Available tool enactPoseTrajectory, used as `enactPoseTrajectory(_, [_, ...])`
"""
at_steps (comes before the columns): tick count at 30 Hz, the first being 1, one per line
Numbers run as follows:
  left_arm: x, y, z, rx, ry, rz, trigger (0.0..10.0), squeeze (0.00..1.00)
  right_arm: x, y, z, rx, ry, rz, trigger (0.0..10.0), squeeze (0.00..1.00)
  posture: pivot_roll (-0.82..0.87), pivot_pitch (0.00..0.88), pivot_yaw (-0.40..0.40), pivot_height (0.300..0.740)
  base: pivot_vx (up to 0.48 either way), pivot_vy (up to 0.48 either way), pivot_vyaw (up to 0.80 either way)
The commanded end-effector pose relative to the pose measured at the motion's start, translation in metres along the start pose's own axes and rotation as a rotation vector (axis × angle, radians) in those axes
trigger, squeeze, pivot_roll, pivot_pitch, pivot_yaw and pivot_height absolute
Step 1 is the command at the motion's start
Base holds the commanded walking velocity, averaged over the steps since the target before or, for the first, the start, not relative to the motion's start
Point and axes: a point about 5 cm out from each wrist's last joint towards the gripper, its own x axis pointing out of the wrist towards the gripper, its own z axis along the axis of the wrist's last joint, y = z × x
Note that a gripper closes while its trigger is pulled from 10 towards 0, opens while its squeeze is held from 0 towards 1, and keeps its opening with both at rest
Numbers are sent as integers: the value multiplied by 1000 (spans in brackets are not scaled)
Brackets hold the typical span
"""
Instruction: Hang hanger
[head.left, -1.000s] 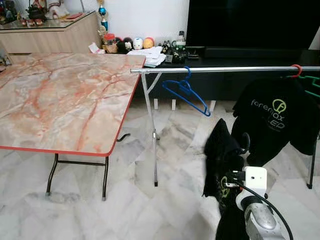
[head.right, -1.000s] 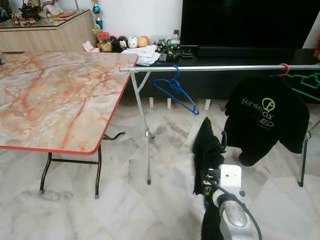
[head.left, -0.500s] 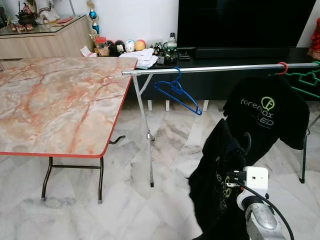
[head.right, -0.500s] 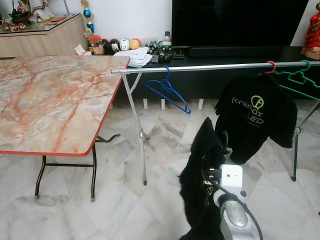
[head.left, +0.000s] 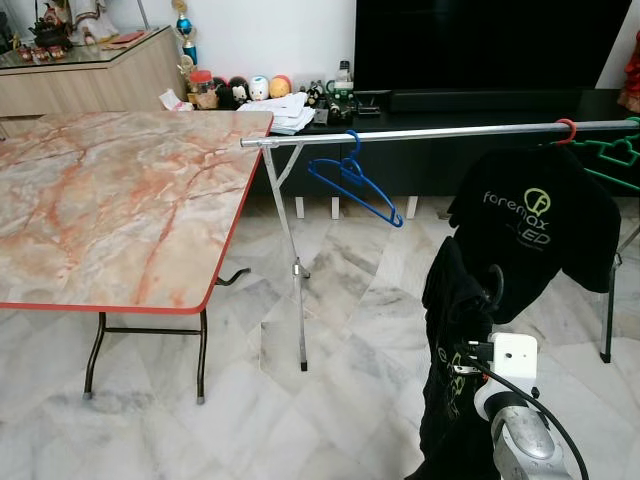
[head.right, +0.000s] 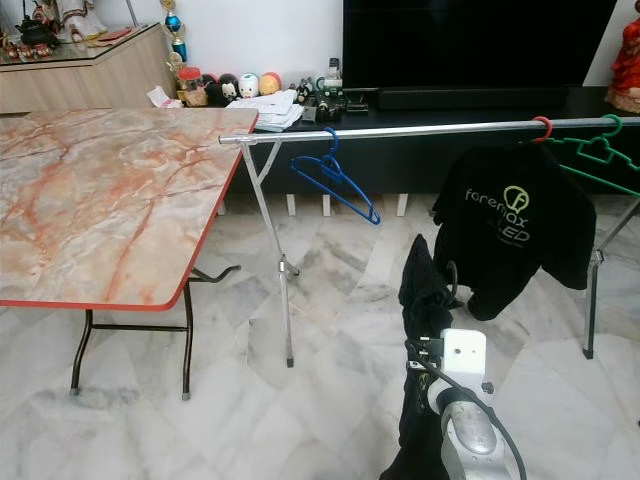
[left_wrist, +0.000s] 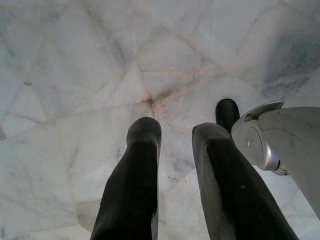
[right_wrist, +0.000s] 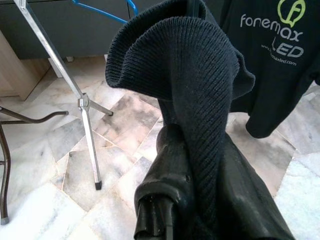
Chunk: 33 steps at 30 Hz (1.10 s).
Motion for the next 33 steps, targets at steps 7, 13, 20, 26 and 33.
enactPoseTrajectory(7, [-1,3,-2,-5,6,6,10000,0,3,-1,11,17,-49,-3,10000,0,59,36,73,740,0,0,0])
enactPoseTrajectory(13, [-1,3,-2,-5,4,6,10000,0,4,1,12,19,-53,0,10000,0,60,34,73,740,0,0,0])
enactPoseTrajectory(20, [-1,2,-2,-5,3,6,10000,0,5,1,12,20,-53,2,10000,0,61,30,74,740,-73,0,0])
enactPoseTrajectory(26, [-1,3,-1,-4,2,7,10000,0,5,2,12,20,-51,4,10000,0,63,32,75,740,-261,0,0])
enactPoseTrajectory(33, [-1,3,-1,-4,2,7,10000,0,5,3,12,21,-50,4,10000,0,64,34,78,740,-274,0,0])
